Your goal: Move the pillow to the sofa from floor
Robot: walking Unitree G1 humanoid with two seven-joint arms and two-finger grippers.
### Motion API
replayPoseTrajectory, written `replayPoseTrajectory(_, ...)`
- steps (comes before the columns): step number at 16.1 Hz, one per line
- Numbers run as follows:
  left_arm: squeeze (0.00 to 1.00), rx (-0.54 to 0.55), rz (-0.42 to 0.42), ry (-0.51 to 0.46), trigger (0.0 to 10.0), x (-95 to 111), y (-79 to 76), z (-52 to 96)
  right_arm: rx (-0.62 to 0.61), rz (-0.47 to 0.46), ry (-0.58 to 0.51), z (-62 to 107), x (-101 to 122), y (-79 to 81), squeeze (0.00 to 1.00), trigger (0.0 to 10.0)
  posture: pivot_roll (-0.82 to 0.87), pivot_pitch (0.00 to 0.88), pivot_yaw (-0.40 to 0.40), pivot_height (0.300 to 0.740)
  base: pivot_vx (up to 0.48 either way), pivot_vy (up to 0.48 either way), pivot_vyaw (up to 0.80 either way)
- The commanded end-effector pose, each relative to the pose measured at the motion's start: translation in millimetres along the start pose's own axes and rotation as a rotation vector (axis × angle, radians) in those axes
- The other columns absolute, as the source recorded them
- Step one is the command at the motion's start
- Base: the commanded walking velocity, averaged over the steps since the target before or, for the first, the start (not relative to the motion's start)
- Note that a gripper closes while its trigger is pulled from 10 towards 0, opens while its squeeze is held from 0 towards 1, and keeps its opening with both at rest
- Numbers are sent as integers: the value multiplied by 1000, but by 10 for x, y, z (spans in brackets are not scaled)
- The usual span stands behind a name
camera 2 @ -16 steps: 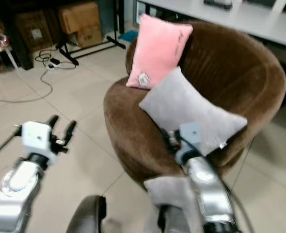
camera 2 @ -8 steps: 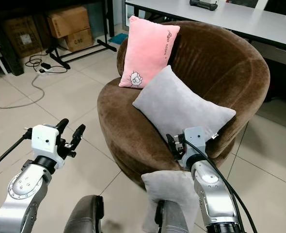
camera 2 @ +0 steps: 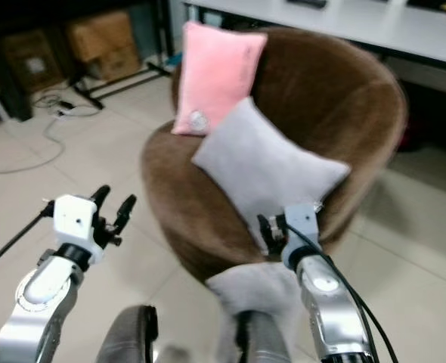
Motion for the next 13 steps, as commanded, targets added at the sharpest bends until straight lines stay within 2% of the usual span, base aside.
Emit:
replayPoseTrajectory(1, 51, 7, -17, -4, 10000, 17, 31, 9, 1, -3, -21, -4, 68, -1, 0, 10000, 101, 0, -21, 616, 0, -480, 0)
replayPoseTrajectory(6, 47, 7, -18, 0, 10000, 4, 28, 32, 8, -5, -12, 26, 42, 26, 0, 10000, 102, 0, -23, 616, 0, -414, 0)
replayPoseTrajectory(13, 31, 18, 6, 8, 10000, -19, 38, 61, 27, -3, -5, 34, 26, 56, 0, 10000, 106, 0, -29, 616, 0, 0, 0)
Point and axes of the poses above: a point about 5 cm out from each wrist's last joint towards the gripper, its own z axis pointing back from the gripper into the wrist, its own x axis along the axis of the wrist's last joint, y = z × x, the point moved 3 cm from there along -z, pointing out of the wrist towards the gripper, and after that the axes turned 15 degrees about z, right-handed, at the moved point
